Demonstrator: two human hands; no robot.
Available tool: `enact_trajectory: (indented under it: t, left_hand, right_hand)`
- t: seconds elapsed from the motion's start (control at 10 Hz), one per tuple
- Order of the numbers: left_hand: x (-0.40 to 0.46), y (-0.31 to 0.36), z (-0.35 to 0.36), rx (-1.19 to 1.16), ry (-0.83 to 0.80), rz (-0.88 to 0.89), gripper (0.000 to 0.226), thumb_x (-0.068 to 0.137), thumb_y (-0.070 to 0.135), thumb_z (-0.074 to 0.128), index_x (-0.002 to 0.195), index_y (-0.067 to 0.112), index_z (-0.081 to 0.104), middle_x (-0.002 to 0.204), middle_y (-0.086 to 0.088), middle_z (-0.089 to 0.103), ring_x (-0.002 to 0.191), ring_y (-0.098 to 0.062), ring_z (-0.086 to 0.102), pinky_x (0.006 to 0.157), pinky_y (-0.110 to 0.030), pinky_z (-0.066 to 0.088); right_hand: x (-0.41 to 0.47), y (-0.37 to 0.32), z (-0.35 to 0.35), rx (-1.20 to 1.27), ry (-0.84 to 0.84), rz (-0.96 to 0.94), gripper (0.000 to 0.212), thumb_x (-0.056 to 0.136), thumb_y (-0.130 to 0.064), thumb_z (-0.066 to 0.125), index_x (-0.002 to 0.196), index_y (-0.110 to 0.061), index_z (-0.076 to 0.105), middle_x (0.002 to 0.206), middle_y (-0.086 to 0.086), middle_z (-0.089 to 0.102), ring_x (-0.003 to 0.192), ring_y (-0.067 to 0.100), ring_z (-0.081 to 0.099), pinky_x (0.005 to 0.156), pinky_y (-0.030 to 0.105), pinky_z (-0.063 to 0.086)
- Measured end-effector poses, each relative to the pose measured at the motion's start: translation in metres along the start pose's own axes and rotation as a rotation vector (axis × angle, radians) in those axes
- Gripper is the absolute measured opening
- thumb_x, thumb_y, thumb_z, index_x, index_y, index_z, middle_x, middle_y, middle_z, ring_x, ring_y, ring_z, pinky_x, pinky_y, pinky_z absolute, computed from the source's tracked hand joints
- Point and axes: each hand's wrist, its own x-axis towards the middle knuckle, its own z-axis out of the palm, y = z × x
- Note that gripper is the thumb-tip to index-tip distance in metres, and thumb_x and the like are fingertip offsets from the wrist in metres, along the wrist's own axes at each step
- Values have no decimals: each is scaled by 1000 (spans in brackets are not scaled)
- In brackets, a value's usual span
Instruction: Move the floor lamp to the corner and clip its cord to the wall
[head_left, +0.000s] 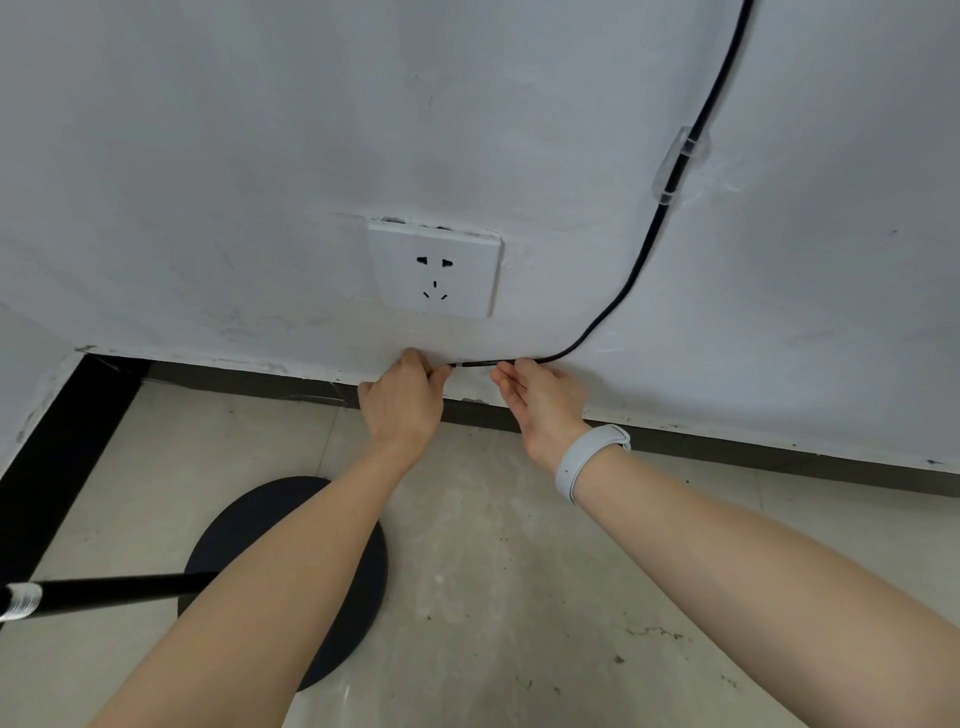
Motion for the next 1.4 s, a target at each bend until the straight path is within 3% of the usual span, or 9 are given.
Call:
enact_trajectory:
  t: [0.3,0.7,0.8,0.9,1.0,1.1,1.2,1.3,1.4]
  left_hand:
    - [-2,-7,-13,-259,63,186,17,80,2,64,96,1,58,101,-16,58,83,-19,53,71,-24,39]
    - [1,13,-11,-779,106,-451,41,73,6,73,97,13,41,98,-9,55,95,-28,59,90,-37,50]
    - [-4,10,-13,-724,115,-424,35,76,4,68,96,13,41,96,-5,54,87,-19,52,84,-31,47]
    - [-6,7,-15,-655,105,-364,33,81,4,63,107,8,45,106,-9,53,97,-23,53,85,-32,46]
    - [-12,9,-17,-544,73,-254,38,84,4,58,119,1,41,126,-18,45,109,-30,51,90,-35,44]
    - [-18,12,-19,-460,32,-171,42,85,4,56,124,2,39,130,-17,42,101,-17,44,82,-24,35]
    - [-23,12,-26,-350,-89,-116,44,86,6,55,126,3,39,131,-19,44,100,-18,46,81,-25,35]
    - [-27,12,-39,-175,-245,-83,40,88,13,55,124,3,42,128,-19,46,109,-30,51,84,-30,42]
    - [-34,28,-59,-36,-211,61,34,89,17,52,121,7,48,128,-15,48,103,-30,55,88,-37,47]
  right_hand:
    - [16,0,-23,-197,136,-75,21,86,1,50,67,-6,53,69,8,61,60,16,61,51,14,53]
    - [13,-12,-29,-525,117,-57,26,88,-7,44,62,-12,48,68,6,57,55,16,45,56,26,46]
    - [7,-16,-30,-601,82,-21,18,88,-9,45,72,-9,52,87,12,58,69,20,48,97,46,47]
    - [0,-19,-30,-647,32,-12,24,88,-10,47,100,6,60,98,20,64,77,26,52,104,51,40]
    - [-4,-23,-32,-711,31,4,37,88,-8,47,120,10,50,129,27,54,120,40,50,107,48,37]
    - [-6,-24,-34,-816,5,47,42,89,-7,45,127,9,44,136,25,48,127,35,44,109,45,35]
    - [-12,-29,-39,-986,-20,57,25,88,-6,44,107,4,57,103,17,61,110,32,56,96,37,44]
    - [-22,-35,-44,-1305,-105,-63,30,84,-10,46,56,-12,37,60,3,41,56,18,42,51,24,31]
    - [-33,-49,-41,-1466,-183,-178,37,85,-8,43,51,-14,26,53,3,29,48,17,28,46,26,20]
